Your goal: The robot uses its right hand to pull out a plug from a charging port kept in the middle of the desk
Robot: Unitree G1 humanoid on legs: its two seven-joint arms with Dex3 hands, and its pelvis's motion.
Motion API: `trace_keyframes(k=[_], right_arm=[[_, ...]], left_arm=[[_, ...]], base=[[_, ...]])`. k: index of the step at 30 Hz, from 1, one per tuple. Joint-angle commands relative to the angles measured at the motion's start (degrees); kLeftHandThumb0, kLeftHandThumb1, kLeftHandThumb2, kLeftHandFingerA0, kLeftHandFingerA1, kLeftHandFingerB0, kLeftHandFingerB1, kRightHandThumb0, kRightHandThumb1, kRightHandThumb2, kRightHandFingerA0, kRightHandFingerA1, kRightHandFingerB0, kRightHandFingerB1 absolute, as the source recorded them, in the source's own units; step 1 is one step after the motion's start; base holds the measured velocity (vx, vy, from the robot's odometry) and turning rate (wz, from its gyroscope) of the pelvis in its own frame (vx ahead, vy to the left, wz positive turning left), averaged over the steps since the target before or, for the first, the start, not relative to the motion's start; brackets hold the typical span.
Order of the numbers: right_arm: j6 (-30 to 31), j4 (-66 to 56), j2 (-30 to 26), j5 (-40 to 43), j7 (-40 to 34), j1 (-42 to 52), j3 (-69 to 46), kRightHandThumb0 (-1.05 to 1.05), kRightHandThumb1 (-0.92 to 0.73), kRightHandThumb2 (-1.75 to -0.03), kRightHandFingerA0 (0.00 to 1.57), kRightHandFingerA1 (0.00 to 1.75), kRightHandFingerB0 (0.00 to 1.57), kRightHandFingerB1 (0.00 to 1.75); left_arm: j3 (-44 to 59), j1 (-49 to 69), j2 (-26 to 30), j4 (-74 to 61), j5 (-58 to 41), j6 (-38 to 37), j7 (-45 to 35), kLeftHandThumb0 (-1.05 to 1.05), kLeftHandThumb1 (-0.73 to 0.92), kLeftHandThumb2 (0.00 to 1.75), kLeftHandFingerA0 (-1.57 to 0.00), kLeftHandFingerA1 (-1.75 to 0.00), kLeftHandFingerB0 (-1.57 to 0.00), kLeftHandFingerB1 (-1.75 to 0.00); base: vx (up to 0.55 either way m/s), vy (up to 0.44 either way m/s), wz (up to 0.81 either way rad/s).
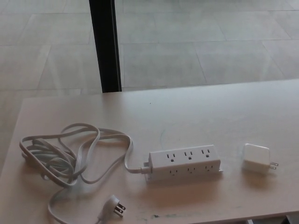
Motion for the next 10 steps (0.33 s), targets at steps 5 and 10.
trace_keyframes(k=[5,10], right_arm=[[-1.1,1.1,-2.5,5.0,7.4,3.3,7.8,-0.96,-0.48,-0.56,0.87,0.85,0.38,1.13],[-0.7,7.4,-5.7,6.1,10.1,0.8,10.5,-0.81,-0.30,-0.87,0.50,0.95,0.34,0.83]], left_arm=[[0.1,0.1,1.1,0.3,-0.7,-1.2,-0.7,-0.76,0.92,0.73,-0.72,-0.56,-0.53,-0.47],[0.2,-1.0,0.6,0.6,-1.0,-0.8,-0.3,-0.76,0.92,0.72,-0.72,-0.54,-0.53,-0.45]], base=[[0.00,0.000,0.00],[0.00,0.000,0.00]])
